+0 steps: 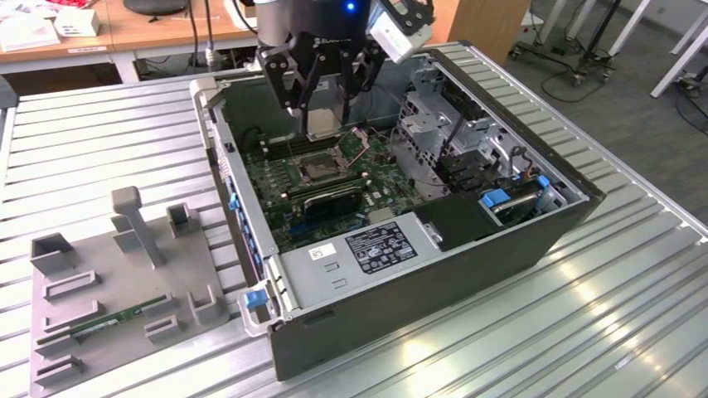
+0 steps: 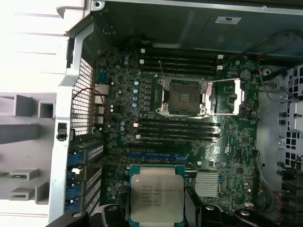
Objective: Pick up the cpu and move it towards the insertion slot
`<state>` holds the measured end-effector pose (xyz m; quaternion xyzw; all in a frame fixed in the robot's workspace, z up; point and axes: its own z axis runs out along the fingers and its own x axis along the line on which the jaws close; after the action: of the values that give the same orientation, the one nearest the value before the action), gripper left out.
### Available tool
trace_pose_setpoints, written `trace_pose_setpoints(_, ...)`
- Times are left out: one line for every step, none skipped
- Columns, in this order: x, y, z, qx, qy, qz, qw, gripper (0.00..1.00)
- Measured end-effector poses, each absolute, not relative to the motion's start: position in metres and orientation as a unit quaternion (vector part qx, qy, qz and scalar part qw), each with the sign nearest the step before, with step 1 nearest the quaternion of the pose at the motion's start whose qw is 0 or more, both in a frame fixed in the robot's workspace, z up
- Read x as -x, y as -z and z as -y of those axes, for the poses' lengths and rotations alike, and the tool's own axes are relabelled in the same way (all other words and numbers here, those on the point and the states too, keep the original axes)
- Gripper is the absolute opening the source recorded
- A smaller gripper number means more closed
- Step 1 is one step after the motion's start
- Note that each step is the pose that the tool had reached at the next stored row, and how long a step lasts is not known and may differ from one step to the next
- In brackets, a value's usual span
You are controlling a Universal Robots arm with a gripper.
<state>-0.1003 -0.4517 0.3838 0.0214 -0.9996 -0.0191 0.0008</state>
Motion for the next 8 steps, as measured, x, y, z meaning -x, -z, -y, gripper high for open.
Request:
trace_pose_setpoints(0.0988, -0.3837, 0.4517, -0.021, 0.019, 1.000, 0.001, 0.55)
trace_pose_setpoints(0.0973, -0.3836, 0.4517, -0.021, 0.019, 1.000, 0.001, 0.55)
trace_pose_setpoints(0.0959, -0.3836, 0.4517, -0.021, 0.019, 1.000, 0.001, 0.55)
trace_pose_setpoints(0.0944, -0.3835, 0.4517, -0.021, 0.019, 1.000, 0.001, 0.55)
trace_pose_setpoints(0.0930, -0.3835, 0.4517, -0.021, 0.019, 1.000, 0.001, 0.55)
trace_pose_setpoints(0.0917, -0.3834, 0.4517, -0.021, 0.019, 1.000, 0.001, 0.55)
trace_pose_setpoints(0.0904, -0.3834, 0.4517, -0.021, 0.019, 1.000, 0.001, 0.55)
trace_pose_setpoints(0.0891, -0.3833, 0.4517, -0.021, 0.019, 1.000, 0.001, 0.55)
